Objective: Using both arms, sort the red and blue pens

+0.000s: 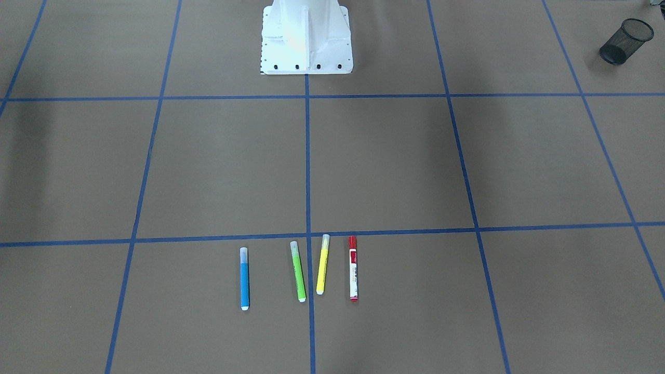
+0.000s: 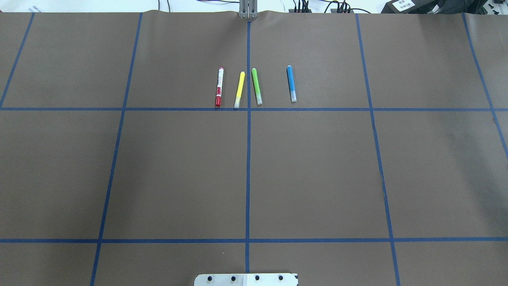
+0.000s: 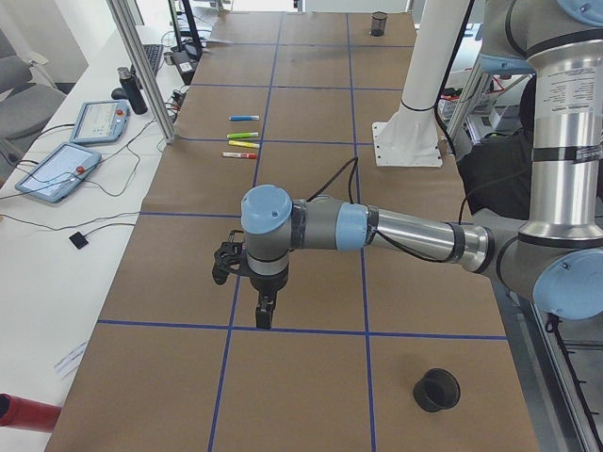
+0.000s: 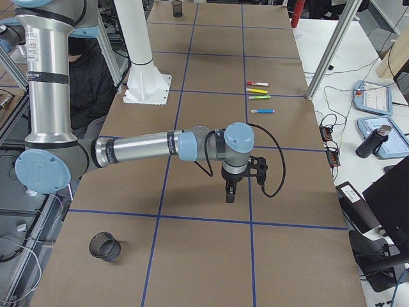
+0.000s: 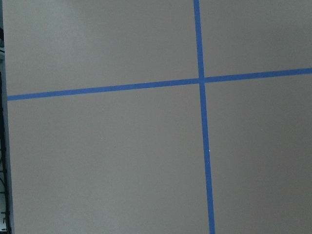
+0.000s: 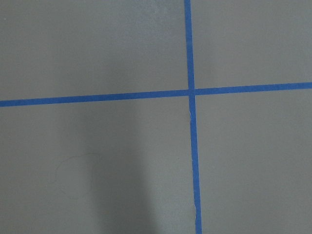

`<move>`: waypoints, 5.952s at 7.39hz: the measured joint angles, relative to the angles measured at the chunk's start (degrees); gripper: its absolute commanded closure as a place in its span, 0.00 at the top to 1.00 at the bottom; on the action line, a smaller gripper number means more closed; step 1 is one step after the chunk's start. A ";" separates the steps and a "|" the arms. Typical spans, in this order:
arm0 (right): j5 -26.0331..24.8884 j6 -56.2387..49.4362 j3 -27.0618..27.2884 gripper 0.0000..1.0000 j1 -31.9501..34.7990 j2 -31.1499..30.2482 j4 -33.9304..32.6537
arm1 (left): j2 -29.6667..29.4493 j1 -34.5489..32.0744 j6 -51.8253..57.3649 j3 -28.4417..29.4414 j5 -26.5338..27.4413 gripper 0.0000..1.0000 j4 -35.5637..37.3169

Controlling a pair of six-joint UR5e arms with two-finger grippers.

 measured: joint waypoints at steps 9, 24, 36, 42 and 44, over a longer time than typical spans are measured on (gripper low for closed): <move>2.02 0.48 0.33 1.00 -0.21 0.80 -0.02 | -37.73 33.18 -46.06 16.37 0.11 1.00 -6.56; 3.38 24.09 -4.47 1.00 -14.80 23.51 0.03 | -59.82 51.82 -63.58 51.63 15.91 0.52 -32.77; 3.17 25.54 -5.80 0.99 -16.11 25.94 0.03 | -60.04 51.37 -64.76 51.90 15.72 0.00 -31.63; -1.66 32.98 -17.23 0.98 -20.82 35.76 8.98 | -44.82 36.03 -64.83 36.20 2.15 0.00 -22.10; -6.27 42.17 -22.90 0.98 -25.57 37.65 19.50 | -38.63 28.60 -61.49 32.25 -2.12 0.00 -20.53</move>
